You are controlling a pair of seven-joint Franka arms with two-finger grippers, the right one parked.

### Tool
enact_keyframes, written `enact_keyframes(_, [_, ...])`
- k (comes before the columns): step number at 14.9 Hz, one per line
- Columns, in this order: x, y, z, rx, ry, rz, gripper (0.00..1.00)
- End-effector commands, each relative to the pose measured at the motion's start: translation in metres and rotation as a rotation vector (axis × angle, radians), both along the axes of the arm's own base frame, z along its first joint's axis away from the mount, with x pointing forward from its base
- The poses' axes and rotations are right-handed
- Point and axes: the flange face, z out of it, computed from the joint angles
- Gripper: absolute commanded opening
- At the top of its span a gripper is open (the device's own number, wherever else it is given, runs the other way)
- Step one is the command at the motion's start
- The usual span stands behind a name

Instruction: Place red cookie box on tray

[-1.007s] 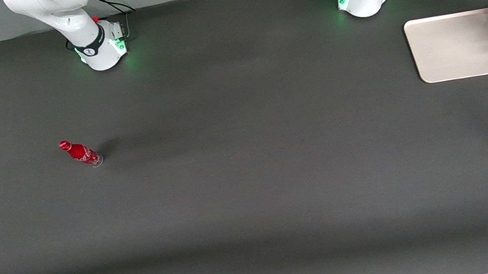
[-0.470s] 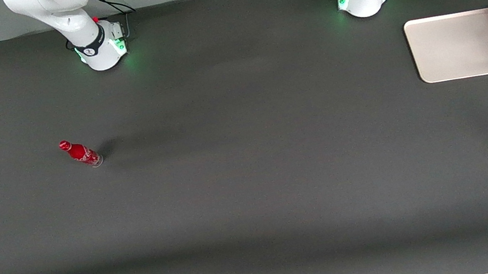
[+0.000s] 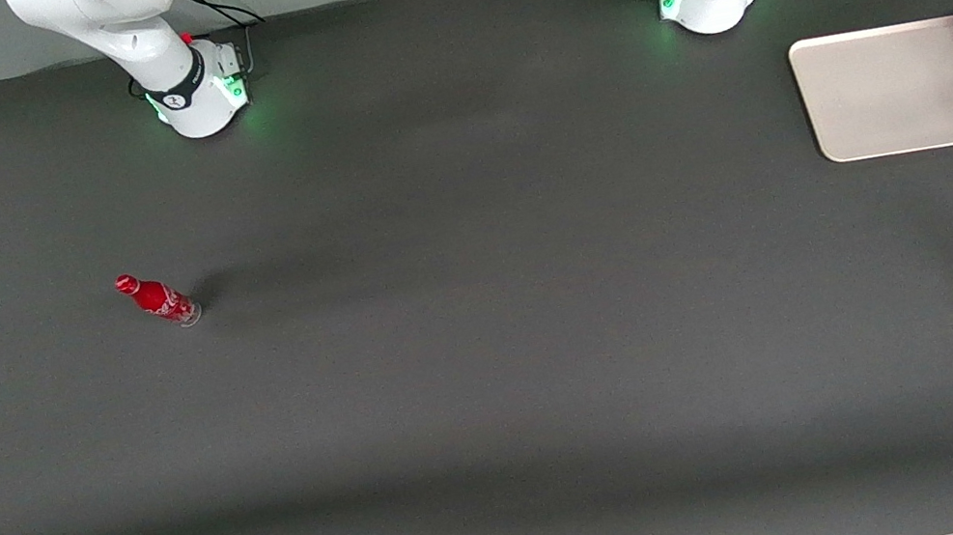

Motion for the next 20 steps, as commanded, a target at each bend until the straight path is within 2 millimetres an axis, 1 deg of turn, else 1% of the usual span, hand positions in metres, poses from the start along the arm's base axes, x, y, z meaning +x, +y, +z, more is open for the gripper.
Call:
enact_keyframes(1, [0.018,-0.101,0.085,0.014,0.047,0.085,1.00])
enact_keyframes(2, [0.021,-0.141,0.100,0.013,0.057,0.099,1.00])
enact_keyframes(3, [0.025,-0.189,0.115,0.028,0.058,0.107,1.00])
enact_keyframes(4, [0.024,-0.237,0.128,0.054,0.061,0.129,1.00])
enact_keyframes(5, [0.020,-0.280,0.133,0.072,0.077,0.145,1.00])
enact_keyframes(6, [0.015,-0.317,0.130,0.081,0.082,0.137,1.00])
enact_keyframes(7, [0.011,-0.350,0.122,0.098,0.086,0.124,1.00])
enact_keyframes(8, [0.008,-0.381,0.113,0.110,0.079,0.116,1.00])
enact_keyframes(9, [0.006,-0.405,0.101,0.118,0.075,0.116,1.00])
enact_keyframes(10, [0.003,-0.421,0.088,0.123,0.065,0.106,1.00])
enact_keyframes(11, [-0.001,-0.432,0.076,0.127,0.047,0.089,1.00])
enact_keyframes(13, [-0.006,-0.434,0.052,0.130,0.023,0.089,1.00])
enact_keyframes(14, [-0.005,-0.434,0.042,0.131,0.031,0.089,1.00])
enact_keyframes(16, [-0.001,-0.432,0.038,0.127,0.036,0.099,1.00])
enact_keyframes(17, [0.004,-0.429,0.037,0.125,0.047,0.090,1.00])
enact_keyframes(19, [0.012,-0.428,0.047,0.118,0.025,0.068,1.00])
enact_keyframes(20, [0.015,-0.428,0.047,0.119,0.025,0.047,1.00])
